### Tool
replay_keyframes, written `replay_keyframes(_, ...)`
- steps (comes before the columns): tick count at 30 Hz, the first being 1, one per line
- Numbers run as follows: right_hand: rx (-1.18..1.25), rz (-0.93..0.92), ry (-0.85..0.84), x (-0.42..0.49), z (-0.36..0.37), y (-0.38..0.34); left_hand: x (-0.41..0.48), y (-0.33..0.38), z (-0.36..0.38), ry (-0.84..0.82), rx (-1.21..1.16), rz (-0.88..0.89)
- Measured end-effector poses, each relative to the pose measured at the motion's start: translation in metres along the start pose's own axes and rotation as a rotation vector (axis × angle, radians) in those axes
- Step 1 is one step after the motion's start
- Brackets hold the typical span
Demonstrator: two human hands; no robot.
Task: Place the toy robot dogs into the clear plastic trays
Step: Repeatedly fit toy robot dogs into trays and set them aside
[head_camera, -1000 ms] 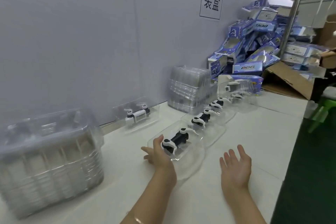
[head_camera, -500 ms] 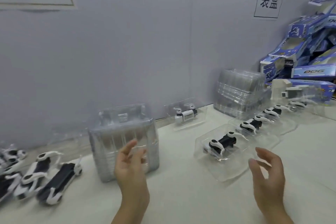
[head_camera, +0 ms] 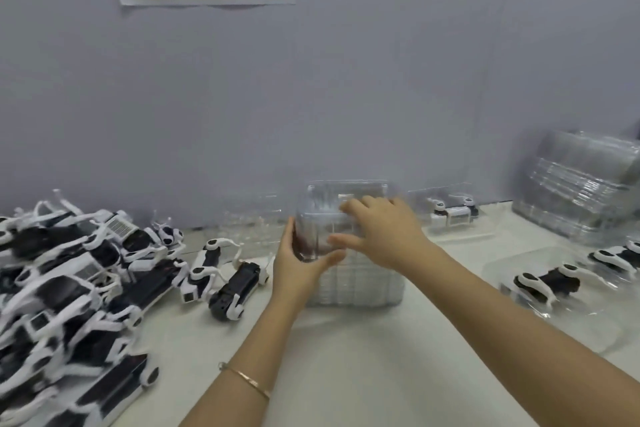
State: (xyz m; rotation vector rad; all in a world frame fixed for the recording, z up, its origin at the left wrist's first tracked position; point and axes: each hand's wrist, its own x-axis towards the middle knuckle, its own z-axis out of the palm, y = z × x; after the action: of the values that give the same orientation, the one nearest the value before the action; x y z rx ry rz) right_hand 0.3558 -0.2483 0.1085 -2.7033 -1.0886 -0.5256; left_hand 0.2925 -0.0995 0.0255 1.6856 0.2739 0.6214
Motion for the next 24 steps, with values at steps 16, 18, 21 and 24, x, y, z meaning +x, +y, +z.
replay_keyframes(16, 0.009, -0.261, 0.267, 0.031, 0.002, 0.019, 0.002, -0.02, 0.01, 0.072, -0.085, 0.02)
replay_keyframes(18, 0.051, -0.226, 0.278, 0.034, -0.007, 0.018, 0.001, -0.02, 0.01, 0.072, -0.092, 0.015)
replay_keyframes(21, 0.162, -0.081, 0.319, 0.045, -0.039, 0.02, 0.0, -0.02, 0.01, 0.074, -0.1, 0.011)
replay_keyframes(24, 0.427, -0.04, 0.527, 0.045, -0.09, 0.02, -0.004, -0.013, 0.005, 0.024, -0.042, 0.003)
